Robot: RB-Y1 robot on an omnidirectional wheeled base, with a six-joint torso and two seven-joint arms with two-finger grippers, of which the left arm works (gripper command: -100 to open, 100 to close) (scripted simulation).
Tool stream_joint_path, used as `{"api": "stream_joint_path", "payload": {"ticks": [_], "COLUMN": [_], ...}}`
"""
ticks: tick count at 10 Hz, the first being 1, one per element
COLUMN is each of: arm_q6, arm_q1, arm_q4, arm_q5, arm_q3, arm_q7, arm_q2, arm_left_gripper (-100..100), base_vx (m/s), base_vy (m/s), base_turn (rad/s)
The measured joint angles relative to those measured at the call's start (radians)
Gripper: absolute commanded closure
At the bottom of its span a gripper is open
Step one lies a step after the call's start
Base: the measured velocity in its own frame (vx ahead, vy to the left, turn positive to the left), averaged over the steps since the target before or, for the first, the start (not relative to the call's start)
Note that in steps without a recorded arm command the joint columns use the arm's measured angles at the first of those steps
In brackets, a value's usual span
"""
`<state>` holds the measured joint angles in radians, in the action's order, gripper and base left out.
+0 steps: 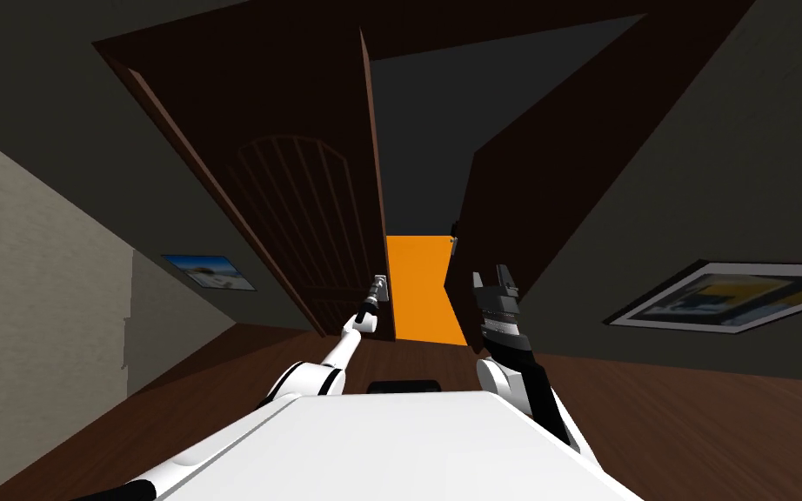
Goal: Push the door open
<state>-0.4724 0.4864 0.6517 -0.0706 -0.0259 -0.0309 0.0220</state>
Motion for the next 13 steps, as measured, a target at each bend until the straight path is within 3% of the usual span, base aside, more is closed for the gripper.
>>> {"api": "stream_joint_path", "payload": {"ticks": [4,5,6,7,8,9,11,13], "arm_q6": [0.000,0.014,0.014,-0.007,-0.017,-0.003,0.015,0.016], "arm_q1": [-0.002,-0.022,-0.014,0.011,0.018,0.000,-0.018,-0.020], "arm_q4": [-0.008,0.015,0.002,-0.043,-0.050,-0.008,0.015,0.012], "arm_q5": [-0.001,-0.002,-0.005,-0.010,-0.011,-0.010,-0.012,-0.018], "arm_q3": [-0.003,-0.006,-0.016,-0.025,-0.030,-0.028,-0.038,-0.057], "arm_q7": [-0.001,-0.003,-0.008,-0.007,-0.008,-0.008,-0.015,-0.022], "arm_q2": [0.004,0.007,0.010,0.019,0.023,0.024,0.027,0.036], "arm_left_gripper": [100,100,100,100,100,100,100,100], "base_vx": [0.063,0.149,0.156,0.121,0.067,0.151,0.160,0.192], "base_vy": [-0.037,-0.097,-0.087,-0.046,-0.009,-0.043,-0.097,-0.107], "base_turn": [0.018,0.049,0.033,0.022,-0.011,0.011,0.059,0.064]}}
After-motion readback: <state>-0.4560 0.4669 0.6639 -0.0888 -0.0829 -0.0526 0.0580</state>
